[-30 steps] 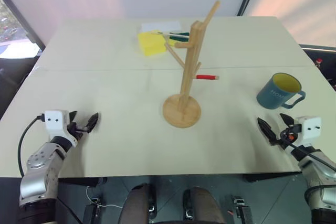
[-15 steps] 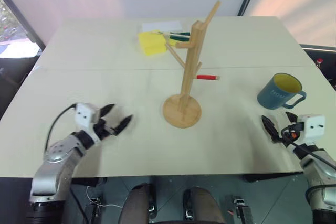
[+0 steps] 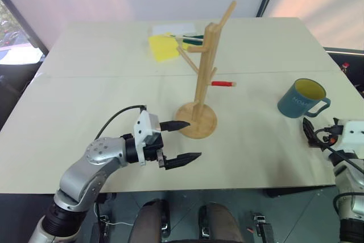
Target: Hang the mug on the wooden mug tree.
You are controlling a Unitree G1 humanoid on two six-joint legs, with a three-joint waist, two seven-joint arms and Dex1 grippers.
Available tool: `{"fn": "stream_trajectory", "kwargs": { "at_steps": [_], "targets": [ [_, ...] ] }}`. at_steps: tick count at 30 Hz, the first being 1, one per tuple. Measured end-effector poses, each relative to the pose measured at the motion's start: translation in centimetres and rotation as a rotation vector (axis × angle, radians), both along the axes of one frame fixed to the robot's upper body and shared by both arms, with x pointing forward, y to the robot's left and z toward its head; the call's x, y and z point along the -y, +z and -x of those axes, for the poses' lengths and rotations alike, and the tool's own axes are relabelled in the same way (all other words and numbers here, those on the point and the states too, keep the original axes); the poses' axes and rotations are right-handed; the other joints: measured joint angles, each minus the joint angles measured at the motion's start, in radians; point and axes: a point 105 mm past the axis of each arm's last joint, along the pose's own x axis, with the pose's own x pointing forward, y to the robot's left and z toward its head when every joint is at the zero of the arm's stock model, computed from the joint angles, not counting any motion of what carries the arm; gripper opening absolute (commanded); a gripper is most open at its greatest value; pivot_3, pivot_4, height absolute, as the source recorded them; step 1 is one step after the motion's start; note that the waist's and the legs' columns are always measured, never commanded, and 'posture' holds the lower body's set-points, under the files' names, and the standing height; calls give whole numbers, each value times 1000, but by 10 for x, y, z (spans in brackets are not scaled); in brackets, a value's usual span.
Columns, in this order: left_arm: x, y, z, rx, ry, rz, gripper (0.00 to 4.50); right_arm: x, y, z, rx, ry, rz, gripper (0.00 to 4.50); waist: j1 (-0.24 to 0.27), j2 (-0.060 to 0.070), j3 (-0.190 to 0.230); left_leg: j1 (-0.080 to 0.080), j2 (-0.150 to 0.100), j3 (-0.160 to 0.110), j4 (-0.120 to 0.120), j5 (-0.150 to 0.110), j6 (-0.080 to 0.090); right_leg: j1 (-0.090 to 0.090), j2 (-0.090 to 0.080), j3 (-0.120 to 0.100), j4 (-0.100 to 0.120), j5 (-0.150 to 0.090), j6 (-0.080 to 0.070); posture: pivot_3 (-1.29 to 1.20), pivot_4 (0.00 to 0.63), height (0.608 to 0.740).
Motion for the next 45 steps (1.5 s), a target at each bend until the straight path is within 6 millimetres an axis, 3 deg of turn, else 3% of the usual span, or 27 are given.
{"fn": "stream_trajectory", "kwargs": {
  "at_steps": [26,28,30,36,42,45],
  "targets": [
    [5,1,4,15,-5,-2,4500,24,-8,-32,20,-91,-73,4388,0,0,0,0,0,0,0,3,-2,0,0,0,0,0,0,0,150,730],
    [5,1,4,15,-4,-2,4500,24,-10,-34,20,-90,-80,3889,0,0,0,0,0,0,0,3,-2,0,0,0,0,0,0,0,150,730],
    [5,1,4,15,-3,-2,4500,23,-11,-36,20,-80,-85,3117,0,0,0,0,0,0,0,3,-2,0,0,0,0,0,0,0,150,730],
    [4,2,3,16,12,-3,4500,16,-11,-41,22,-31,-88,22,0,0,0,0,0,0,0,3,-2,0,0,0,0,0,0,0,150,730],
    [3,2,2,15,18,-3,4500,13,-8,-41,33,3,-77,22,1,0,0,0,0,0,0,3,-2,1,0,0,0,0,0,0,150,730],
    [-1,1,1,21,35,0,4500,-1,-3,-37,19,87,2,22,1,0,1,0,0,0,0,3,-2,0,0,0,0,0,0,0,150,730]
  ]
}}
